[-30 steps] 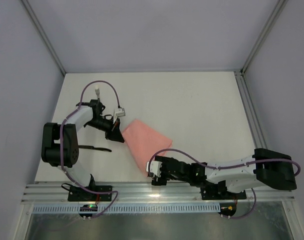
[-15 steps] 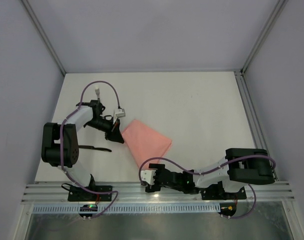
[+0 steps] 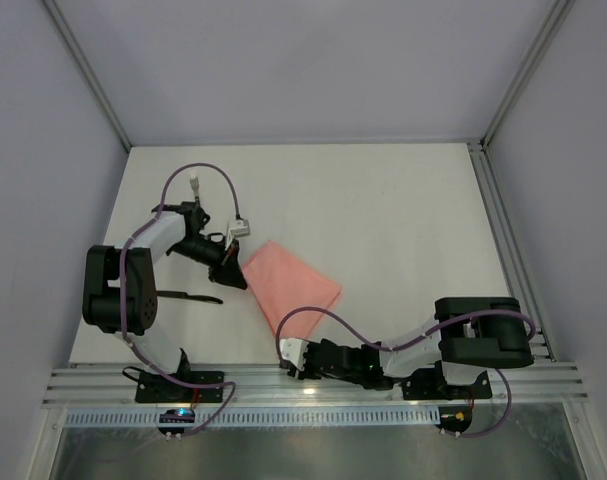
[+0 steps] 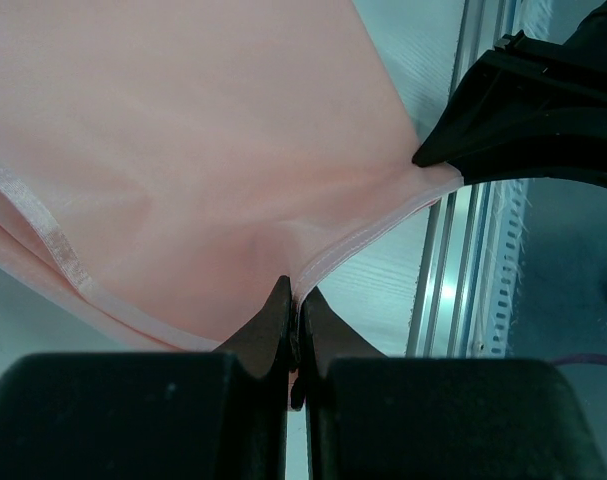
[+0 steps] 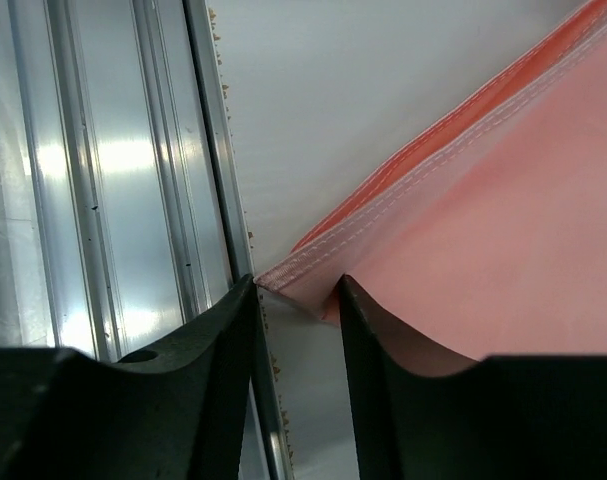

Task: Fold the napkin into a case and place the utensils inside
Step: Fold the lower triangle-folded napkin at the center of the board.

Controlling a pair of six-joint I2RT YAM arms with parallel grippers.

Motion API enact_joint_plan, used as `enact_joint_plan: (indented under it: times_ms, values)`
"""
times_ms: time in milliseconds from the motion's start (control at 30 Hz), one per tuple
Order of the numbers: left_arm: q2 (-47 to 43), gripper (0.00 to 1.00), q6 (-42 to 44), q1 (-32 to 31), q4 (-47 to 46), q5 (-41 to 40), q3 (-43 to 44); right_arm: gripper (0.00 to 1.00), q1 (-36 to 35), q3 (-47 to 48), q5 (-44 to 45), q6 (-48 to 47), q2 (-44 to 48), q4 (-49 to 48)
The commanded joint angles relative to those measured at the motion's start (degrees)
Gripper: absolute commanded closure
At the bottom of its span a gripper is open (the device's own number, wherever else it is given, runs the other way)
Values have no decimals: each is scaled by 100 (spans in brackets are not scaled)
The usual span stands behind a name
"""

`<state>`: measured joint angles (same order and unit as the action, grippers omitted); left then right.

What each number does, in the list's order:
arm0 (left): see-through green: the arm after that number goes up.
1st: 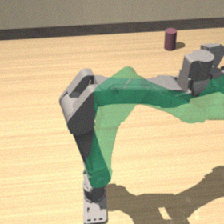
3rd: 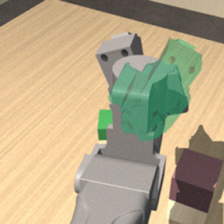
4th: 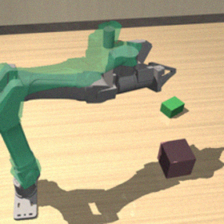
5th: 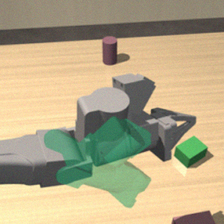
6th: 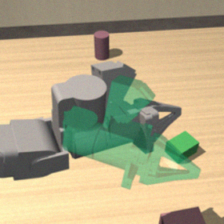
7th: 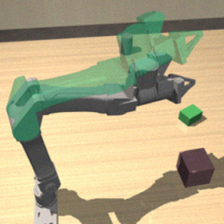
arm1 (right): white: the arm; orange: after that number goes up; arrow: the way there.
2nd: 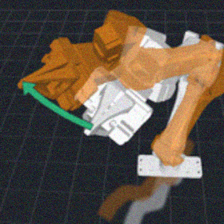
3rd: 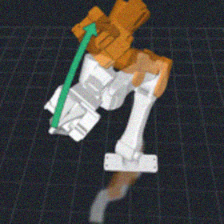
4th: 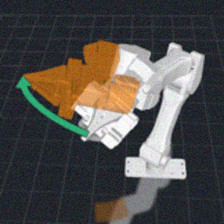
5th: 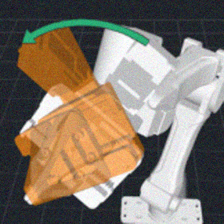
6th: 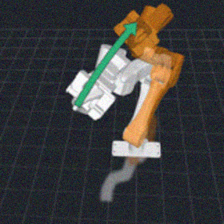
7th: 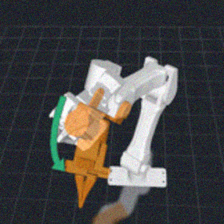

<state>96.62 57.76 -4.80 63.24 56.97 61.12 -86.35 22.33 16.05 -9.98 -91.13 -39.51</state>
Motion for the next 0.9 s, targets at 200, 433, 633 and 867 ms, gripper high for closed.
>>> enact_joint_plan:
  times_ms: [200, 433, 633, 867]
  values:
    - [-82, 100, 385, 32, 364, 112, 49, 72, 557, -62, 944, 127, 8, -136]
    - [-117, 100, 438, 32, 461, -19, -21, 90, 750, -211, 751, 487, 280, -295]
    - [-231, 100, 280, 32, 417, -125, -109, 96, 1347, -431, -634, 988, 1026, -75]
    - [-345, 100, -150, 40, 303, -169, -145, 96, 2438, -730, -2640, 1868, 1405, -119]
